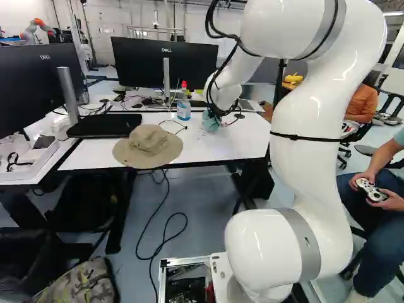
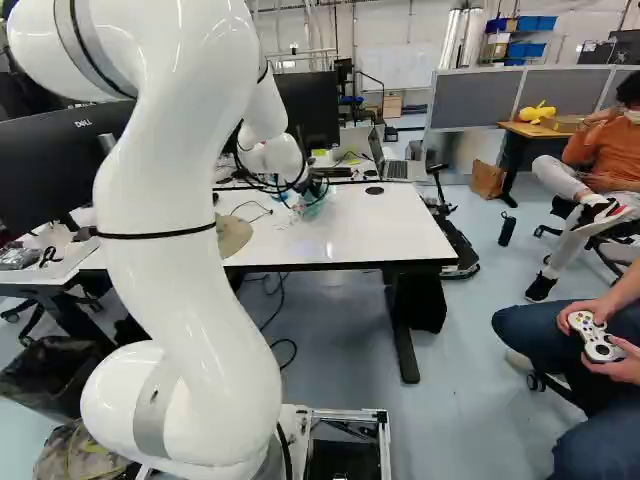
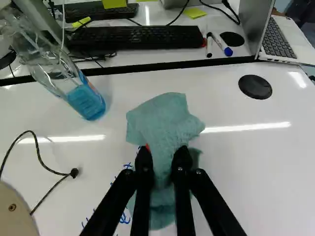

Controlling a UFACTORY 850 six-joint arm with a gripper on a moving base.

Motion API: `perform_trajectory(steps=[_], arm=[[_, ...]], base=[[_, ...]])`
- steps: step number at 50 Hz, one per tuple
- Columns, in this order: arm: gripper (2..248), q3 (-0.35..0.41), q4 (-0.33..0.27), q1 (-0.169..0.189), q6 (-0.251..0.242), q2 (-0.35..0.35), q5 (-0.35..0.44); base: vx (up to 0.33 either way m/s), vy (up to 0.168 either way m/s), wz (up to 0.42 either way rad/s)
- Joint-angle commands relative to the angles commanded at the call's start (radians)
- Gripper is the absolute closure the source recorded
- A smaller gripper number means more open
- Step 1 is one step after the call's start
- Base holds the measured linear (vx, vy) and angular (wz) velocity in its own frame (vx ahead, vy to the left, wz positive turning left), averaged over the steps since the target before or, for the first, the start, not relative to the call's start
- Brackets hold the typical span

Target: Clean the table with the green towel

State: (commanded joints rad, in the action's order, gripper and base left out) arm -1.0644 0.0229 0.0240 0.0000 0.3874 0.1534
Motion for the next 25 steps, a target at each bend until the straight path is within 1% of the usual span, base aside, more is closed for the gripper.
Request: perform_trajectory(steps=[14, 25], arm=[[200, 0.006, 0.0, -0.015, 0.0, 0.024, 0.015], [200, 0.0, 0.0, -0.017, 0.0, 0.052, 0.015]], base=[[0.0, 0.0, 0.0], [0.0, 0.0, 0.0]])
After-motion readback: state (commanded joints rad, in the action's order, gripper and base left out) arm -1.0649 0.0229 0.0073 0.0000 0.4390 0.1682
